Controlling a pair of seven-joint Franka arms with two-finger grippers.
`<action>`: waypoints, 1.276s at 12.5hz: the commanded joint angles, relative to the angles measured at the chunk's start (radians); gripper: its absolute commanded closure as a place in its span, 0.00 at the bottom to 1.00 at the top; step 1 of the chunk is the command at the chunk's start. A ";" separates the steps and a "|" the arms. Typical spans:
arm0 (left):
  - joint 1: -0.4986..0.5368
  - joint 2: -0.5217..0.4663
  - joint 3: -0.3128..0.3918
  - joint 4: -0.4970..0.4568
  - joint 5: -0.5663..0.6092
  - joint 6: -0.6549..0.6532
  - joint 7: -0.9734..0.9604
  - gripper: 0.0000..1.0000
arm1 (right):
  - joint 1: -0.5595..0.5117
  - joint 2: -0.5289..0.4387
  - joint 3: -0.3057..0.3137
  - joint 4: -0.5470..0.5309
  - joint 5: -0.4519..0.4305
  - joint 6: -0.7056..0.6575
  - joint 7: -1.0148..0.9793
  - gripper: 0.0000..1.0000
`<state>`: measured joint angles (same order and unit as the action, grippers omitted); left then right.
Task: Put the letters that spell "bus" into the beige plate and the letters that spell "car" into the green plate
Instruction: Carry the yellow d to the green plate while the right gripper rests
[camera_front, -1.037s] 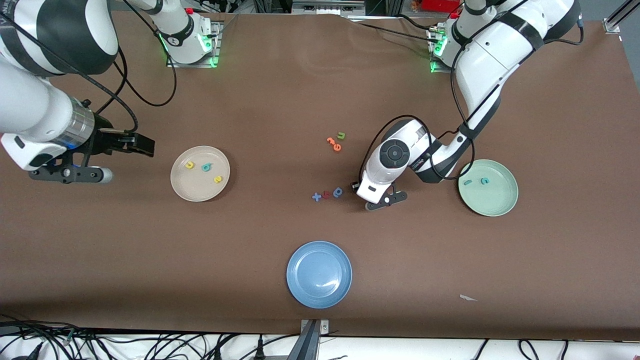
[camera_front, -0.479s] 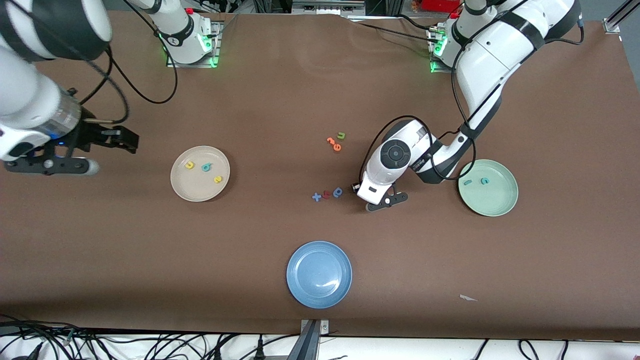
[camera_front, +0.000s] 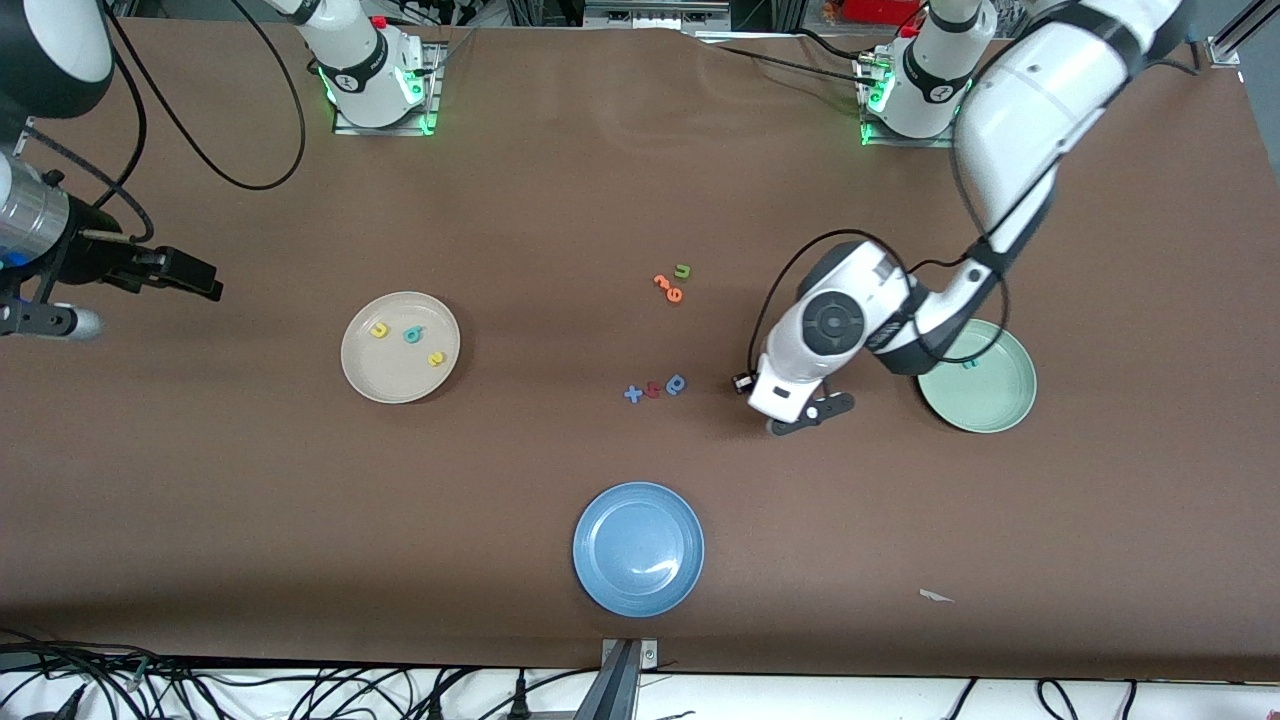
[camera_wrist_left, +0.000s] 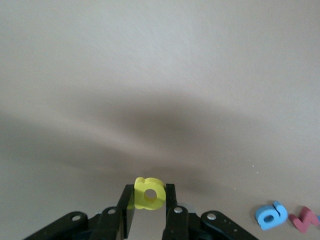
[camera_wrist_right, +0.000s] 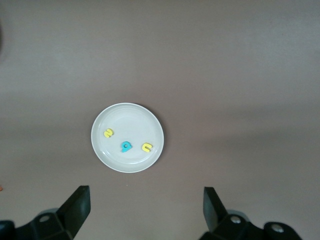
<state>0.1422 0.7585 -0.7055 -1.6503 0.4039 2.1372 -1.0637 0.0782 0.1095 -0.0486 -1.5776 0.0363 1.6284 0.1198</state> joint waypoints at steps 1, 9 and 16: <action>0.271 -0.051 -0.184 -0.022 -0.037 -0.138 0.114 0.76 | -0.049 -0.125 0.053 -0.140 -0.006 0.053 0.001 0.00; 0.664 -0.077 -0.223 -0.046 -0.017 -0.342 0.468 0.75 | -0.049 -0.125 0.047 -0.124 -0.006 0.004 0.001 0.00; 0.726 -0.015 -0.146 -0.129 0.173 -0.277 0.525 0.74 | -0.048 -0.126 0.035 -0.124 -0.007 0.004 0.003 0.00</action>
<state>0.8568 0.7360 -0.8601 -1.7516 0.5479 1.8188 -0.5588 0.0390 0.0046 -0.0216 -1.6820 0.0351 1.6352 0.1208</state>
